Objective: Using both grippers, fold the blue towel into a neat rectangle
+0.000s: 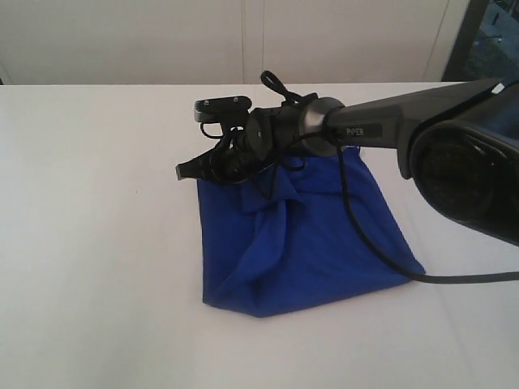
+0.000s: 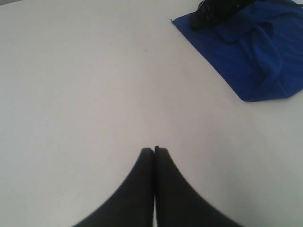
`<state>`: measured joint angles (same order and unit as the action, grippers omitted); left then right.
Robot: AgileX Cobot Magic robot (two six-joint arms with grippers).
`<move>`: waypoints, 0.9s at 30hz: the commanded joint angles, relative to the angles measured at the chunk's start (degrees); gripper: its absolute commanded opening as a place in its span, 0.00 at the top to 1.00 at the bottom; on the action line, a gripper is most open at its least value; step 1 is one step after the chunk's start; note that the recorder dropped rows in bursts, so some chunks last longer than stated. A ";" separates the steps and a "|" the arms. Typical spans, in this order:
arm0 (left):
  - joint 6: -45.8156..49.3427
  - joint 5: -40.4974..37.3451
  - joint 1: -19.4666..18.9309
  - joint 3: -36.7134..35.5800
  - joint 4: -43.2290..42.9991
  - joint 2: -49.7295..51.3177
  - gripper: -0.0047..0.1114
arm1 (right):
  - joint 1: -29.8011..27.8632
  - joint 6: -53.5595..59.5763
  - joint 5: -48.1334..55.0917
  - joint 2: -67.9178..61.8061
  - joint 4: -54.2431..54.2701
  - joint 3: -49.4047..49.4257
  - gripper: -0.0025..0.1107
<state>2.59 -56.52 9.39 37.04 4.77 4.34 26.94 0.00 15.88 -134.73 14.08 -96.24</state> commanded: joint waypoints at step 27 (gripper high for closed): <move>0.24 -0.33 -0.07 -0.31 0.11 -0.42 0.96 | 1.01 0.00 28.16 19.93 -10.98 7.48 0.98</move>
<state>2.59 -56.52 9.39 37.04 4.77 4.34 27.05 0.00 43.87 -116.96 4.68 -92.33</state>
